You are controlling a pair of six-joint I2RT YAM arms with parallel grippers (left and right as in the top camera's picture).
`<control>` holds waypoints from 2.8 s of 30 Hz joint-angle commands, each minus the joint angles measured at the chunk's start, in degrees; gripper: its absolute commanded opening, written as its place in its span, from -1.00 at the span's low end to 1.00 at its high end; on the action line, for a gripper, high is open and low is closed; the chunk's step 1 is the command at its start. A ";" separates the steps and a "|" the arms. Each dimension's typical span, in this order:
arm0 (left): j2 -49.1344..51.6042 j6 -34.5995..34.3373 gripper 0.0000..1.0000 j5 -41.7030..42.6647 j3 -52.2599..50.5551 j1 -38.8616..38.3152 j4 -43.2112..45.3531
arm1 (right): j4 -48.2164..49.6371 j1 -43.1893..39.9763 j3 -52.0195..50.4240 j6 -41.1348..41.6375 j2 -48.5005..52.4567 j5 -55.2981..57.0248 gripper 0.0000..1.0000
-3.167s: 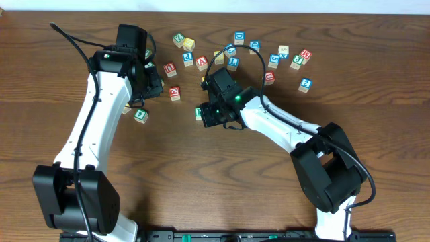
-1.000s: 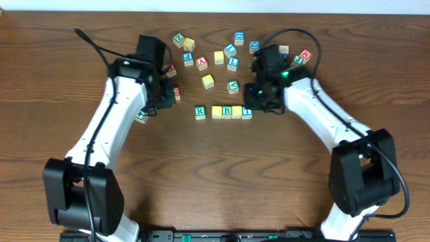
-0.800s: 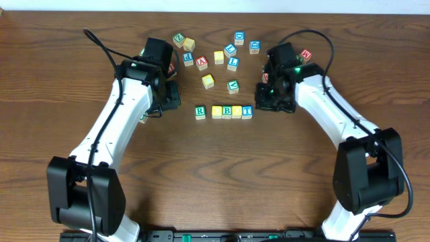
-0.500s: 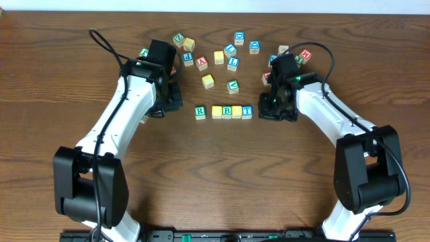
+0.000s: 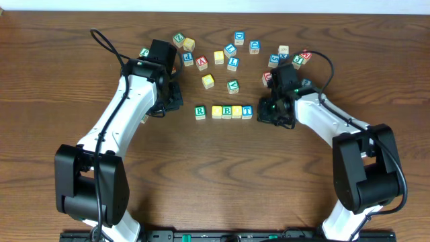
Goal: Spell out ROBOT
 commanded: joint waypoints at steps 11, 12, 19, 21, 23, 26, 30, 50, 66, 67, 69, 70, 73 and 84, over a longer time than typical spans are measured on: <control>0.96 0.20 -0.40 5.07 -6.62 -0.68 8.35 | 2.93 -0.13 -2.32 2.32 -0.37 0.31 -0.94; 0.96 0.20 -0.40 5.05 -7.06 -0.79 9.11 | 2.93 -0.13 -2.32 2.32 -0.37 0.31 -0.94; 0.98 0.22 -0.42 5.27 -9.97 -1.14 13.25 | 2.93 -0.13 -2.32 2.32 -0.37 0.33 -0.92; 0.98 0.70 -0.49 5.27 -10.60 -1.14 14.73 | 2.91 -0.11 -2.32 2.29 -0.37 0.33 -0.92; 1.01 0.92 -0.56 5.27 -11.21 -1.14 16.48 | 2.91 0.04 -2.32 2.29 -0.37 0.37 -0.93; 1.07 0.87 -0.62 5.27 -12.31 -1.14 18.86 | 3.02 0.46 -2.32 2.29 -0.37 0.81 -0.93; 1.70 0.87 -0.82 5.29 -12.52 -1.14 19.34 | 3.13 0.61 -2.32 2.27 -0.37 1.01 -0.92; 8.13 7.63 -0.85 10.91 -12.52 -2.49 27.28 | 3.10 0.61 -2.32 2.27 -0.37 1.07 -0.84; 8.13 9.75 -0.85 12.98 -12.52 -5.05 27.63 | 3.08 0.61 -2.32 2.29 -0.37 1.18 -0.83; 8.13 9.31 -0.85 12.96 -12.52 -5.05 27.63 | 3.08 0.61 -2.32 2.29 -0.37 1.18 -0.83; 8.13 8.24 -0.85 12.98 -12.52 -5.05 27.63 | 3.06 0.61 -2.32 2.29 -0.37 1.18 -0.83; 8.13 7.63 -0.85 12.98 -12.52 -5.07 27.61 | 3.06 0.61 -2.32 2.29 -0.37 1.18 -0.83; 8.13 6.80 -0.85 12.98 -12.52 -5.05 27.36 | 2.95 0.61 -2.32 2.29 -0.37 1.18 -0.83; 8.13 4.55 -0.85 12.96 -12.52 -5.11 26.75 | 2.93 0.63 -2.32 2.29 -0.37 1.16 -0.83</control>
